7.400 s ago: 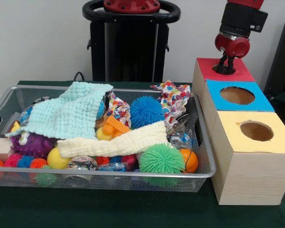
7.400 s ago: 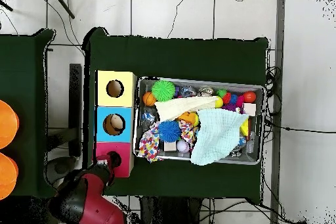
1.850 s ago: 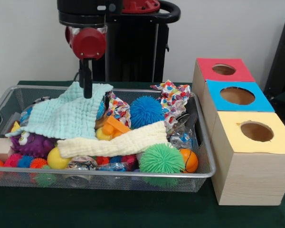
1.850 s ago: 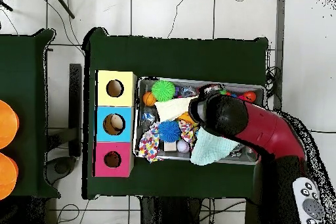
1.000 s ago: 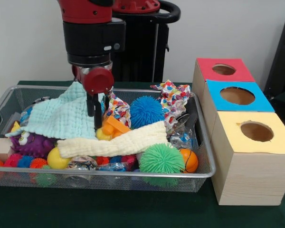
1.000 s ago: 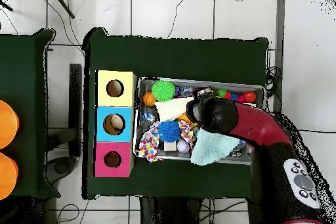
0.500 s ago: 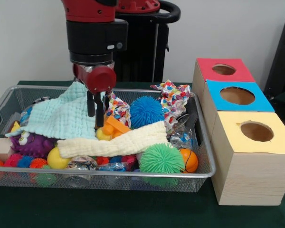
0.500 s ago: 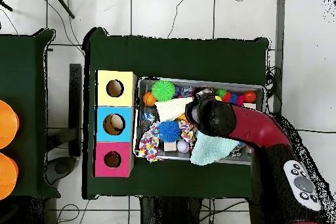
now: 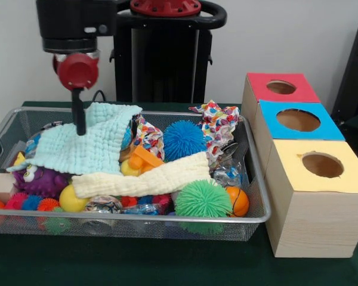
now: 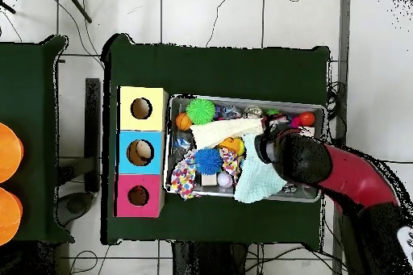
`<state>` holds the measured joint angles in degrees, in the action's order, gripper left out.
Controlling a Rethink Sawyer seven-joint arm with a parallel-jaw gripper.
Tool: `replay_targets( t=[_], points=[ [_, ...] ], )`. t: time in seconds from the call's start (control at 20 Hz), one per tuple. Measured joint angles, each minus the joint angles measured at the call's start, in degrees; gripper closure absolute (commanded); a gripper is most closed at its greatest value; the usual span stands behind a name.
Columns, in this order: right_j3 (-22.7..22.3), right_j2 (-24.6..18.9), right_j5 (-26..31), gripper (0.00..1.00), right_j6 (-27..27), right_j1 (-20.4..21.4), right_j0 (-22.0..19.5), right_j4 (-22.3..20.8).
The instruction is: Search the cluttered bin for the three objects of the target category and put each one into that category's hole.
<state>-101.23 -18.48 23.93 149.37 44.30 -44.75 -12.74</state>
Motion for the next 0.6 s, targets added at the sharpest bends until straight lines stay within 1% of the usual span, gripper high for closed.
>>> replay_targets(
  t=[0.05,0.15,0.25,0.3,0.35,0.45,0.5,0.55,0.6],
  points=[
    [-0.5,-0.7,0.0,0.00,-0.2,0.2,-1.2,-0.4],
    [-3.1,-3.7,0.0,0.00,-1.7,0.4,-6.8,-3.0],
    [-4.8,-5.3,0.0,0.00,-2.5,0.6,-9.6,-4.2],
    [-6.9,-6.9,0.0,0.00,-3.5,1.2,-12.3,-5.2],
    [-8.1,-7.8,0.0,0.00,-4.0,1.7,-13.8,-5.6],
    [-10.7,-9.6,0.0,0.00,-5.0,3.1,-16.5,-6.1],
    [-12.6,-10.8,0.1,0.00,-5.8,4.4,-18.3,-6.3],
    [-15.7,-12.3,0.2,0.00,-6.9,7.2,-20.4,-6.3],
    [-16.3,-12.5,0.2,0.00,-7.0,7.7,-20.7,-6.3]
  ],
)
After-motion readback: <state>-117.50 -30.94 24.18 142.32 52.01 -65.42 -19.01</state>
